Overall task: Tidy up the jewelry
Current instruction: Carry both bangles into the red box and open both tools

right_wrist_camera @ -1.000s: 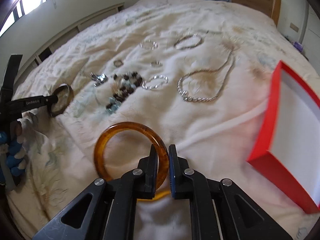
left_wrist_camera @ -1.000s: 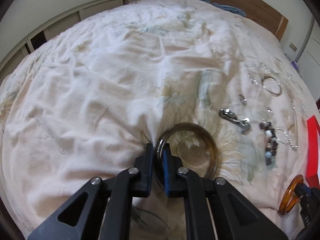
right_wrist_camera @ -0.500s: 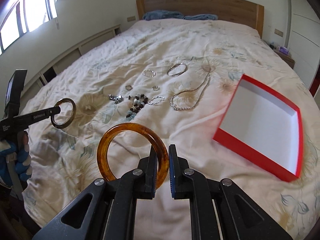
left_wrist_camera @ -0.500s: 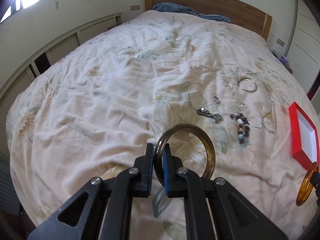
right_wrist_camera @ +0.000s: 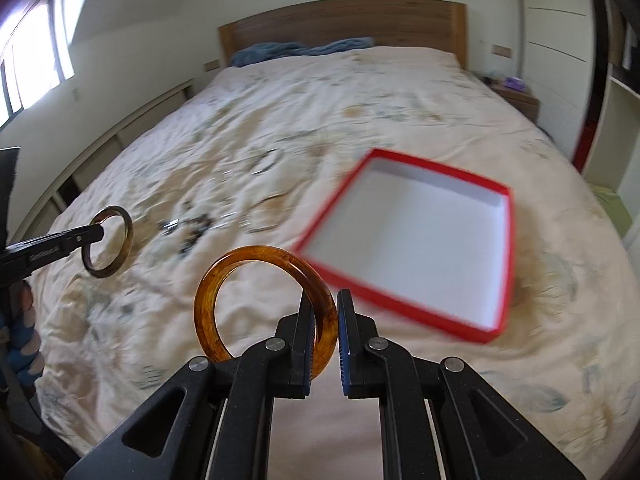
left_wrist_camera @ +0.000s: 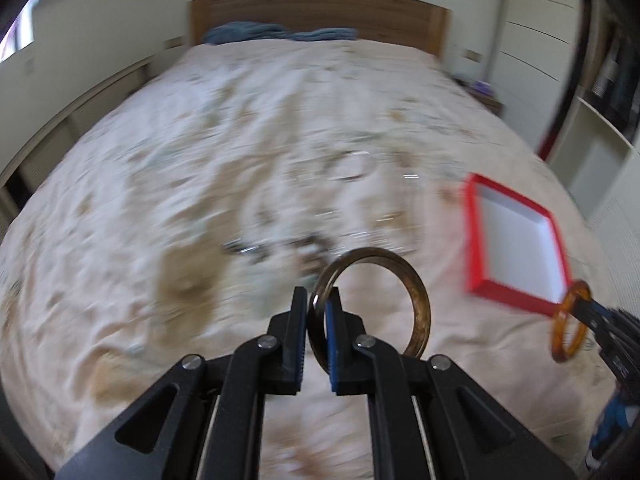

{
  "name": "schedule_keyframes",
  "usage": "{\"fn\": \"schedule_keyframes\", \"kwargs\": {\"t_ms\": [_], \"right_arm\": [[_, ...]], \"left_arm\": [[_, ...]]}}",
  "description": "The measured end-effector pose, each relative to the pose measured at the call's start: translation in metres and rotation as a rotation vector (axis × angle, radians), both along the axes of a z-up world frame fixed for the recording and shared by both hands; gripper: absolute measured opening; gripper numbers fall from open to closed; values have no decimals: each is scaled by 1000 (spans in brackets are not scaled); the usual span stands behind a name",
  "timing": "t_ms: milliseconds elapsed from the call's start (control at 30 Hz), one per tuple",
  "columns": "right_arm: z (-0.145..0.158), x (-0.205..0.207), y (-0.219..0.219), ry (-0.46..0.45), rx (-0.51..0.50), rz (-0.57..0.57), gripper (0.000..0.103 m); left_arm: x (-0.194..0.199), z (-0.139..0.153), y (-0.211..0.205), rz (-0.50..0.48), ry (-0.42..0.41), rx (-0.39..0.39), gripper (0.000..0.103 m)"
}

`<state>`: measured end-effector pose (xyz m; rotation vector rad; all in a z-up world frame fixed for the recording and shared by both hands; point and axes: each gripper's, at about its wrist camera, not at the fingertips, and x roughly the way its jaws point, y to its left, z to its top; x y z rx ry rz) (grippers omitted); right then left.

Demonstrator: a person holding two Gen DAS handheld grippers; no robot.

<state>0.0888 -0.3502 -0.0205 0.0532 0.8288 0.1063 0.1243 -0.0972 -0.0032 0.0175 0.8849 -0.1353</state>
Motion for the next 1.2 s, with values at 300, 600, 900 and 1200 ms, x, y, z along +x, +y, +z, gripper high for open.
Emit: {"fn": "schedule_keyframes", "kwargs": {"t_ms": [300, 600, 900, 1200], "right_arm": [[0, 74, -89, 5, -88, -94, 11], [-43, 159, -134, 86, -161, -94, 11], [-77, 193, -145, 169, -246, -54, 11], [-68, 191, -140, 179, -309, -47, 34]], "left_arm": [[67, -12, -157, -256, 13, -20, 8], [137, -67, -237, -295, 79, 47, 8], [132, -107, -247, -316, 156, 53, 8], [130, -96, -242, -317, 174, -4, 17]]}}
